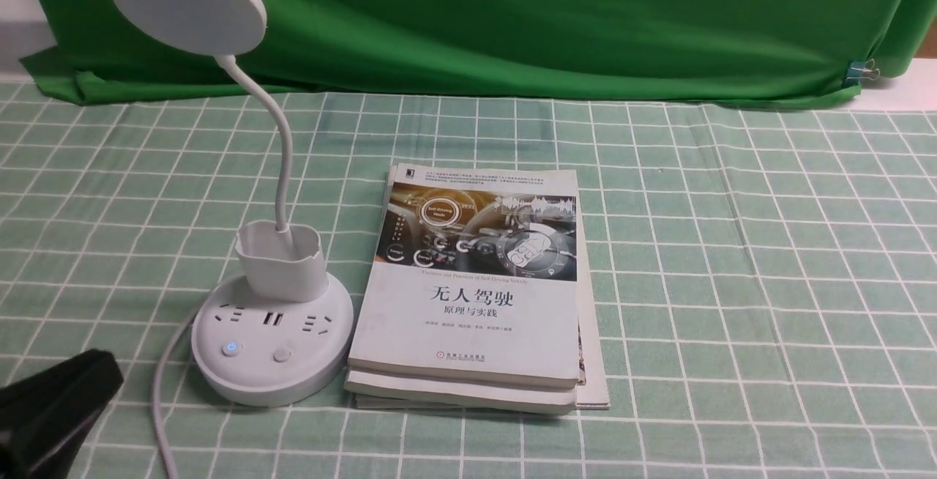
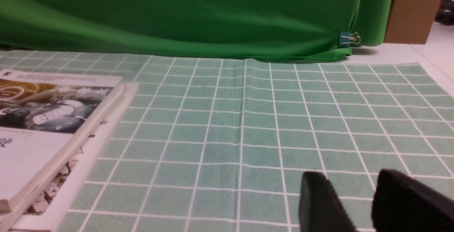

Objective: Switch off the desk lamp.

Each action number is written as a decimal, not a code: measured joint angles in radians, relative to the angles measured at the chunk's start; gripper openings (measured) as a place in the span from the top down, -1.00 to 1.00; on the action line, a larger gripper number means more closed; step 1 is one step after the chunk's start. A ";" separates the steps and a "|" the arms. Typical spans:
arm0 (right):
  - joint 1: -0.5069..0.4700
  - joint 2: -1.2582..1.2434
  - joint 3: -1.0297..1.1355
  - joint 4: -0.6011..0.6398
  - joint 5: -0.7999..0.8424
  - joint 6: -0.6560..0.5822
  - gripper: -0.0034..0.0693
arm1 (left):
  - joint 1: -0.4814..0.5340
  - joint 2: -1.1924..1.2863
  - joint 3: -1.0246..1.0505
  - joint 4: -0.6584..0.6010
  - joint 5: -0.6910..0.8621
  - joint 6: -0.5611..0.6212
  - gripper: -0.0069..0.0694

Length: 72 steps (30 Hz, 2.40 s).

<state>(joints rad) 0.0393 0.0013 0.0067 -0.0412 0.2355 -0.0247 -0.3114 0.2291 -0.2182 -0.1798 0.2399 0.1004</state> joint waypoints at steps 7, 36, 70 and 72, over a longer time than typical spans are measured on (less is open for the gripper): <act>0.000 0.000 0.000 0.000 0.000 0.000 0.24 | 0.000 -0.010 0.035 -0.008 -0.005 0.000 0.82; 0.000 0.000 0.000 0.000 0.000 0.000 0.24 | 0.335 -0.226 0.221 -0.017 0.059 0.000 0.82; 0.000 0.000 0.000 0.000 0.000 0.000 0.24 | 0.384 -0.230 0.223 -0.045 0.058 -0.002 0.82; 0.000 0.000 0.000 0.000 0.000 0.000 0.24 | 0.384 -0.230 0.223 -0.045 0.058 -0.002 0.82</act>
<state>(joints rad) 0.0393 0.0013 0.0067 -0.0412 0.2355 -0.0247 0.0724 -0.0011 0.0050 -0.2251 0.2983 0.0983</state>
